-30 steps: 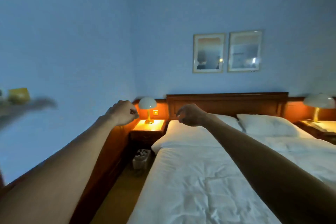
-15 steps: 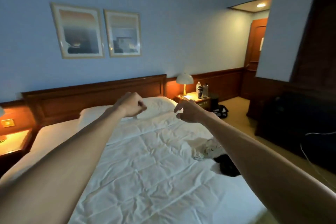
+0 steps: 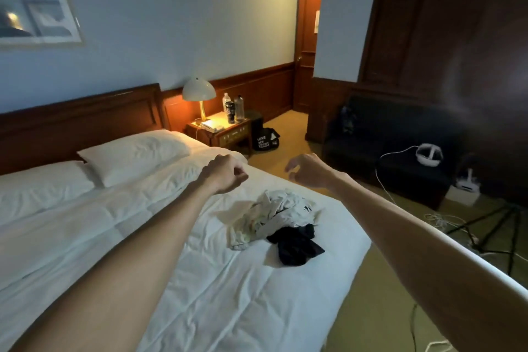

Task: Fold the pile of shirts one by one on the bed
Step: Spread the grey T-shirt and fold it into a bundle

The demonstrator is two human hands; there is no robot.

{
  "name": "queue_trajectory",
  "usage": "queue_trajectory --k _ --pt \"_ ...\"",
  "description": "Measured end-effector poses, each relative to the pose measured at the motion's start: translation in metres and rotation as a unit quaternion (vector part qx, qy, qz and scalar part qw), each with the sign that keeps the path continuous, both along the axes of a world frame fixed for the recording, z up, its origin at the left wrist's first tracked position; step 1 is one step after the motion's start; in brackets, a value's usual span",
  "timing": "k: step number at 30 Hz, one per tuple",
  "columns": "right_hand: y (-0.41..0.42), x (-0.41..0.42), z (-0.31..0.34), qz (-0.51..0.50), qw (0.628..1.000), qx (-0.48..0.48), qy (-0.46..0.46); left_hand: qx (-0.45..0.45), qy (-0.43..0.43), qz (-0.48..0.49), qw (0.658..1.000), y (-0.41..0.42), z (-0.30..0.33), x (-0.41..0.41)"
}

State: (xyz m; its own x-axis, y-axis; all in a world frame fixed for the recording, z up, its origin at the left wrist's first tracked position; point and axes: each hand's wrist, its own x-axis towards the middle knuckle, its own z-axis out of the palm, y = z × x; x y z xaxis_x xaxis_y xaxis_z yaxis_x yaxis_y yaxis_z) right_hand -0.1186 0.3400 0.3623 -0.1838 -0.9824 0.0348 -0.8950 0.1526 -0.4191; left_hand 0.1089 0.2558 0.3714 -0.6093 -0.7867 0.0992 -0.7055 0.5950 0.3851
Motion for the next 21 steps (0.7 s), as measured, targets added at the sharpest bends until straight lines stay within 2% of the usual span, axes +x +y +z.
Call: queue_trajectory --k 6,13,21 --pt "-0.066 -0.097 -0.076 -0.023 0.998 0.057 -0.014 0.042 -0.009 0.006 0.999 -0.084 -0.065 -0.094" --pt "-0.17 -0.196 -0.194 -0.017 0.989 0.131 -0.067 0.101 -0.057 0.067 0.991 -0.182 -0.171 -0.187" --pt "-0.273 -0.236 -0.314 0.042 0.978 0.18 -0.092 0.18 -0.1 0.129 0.97 -0.255 -0.293 -0.235"
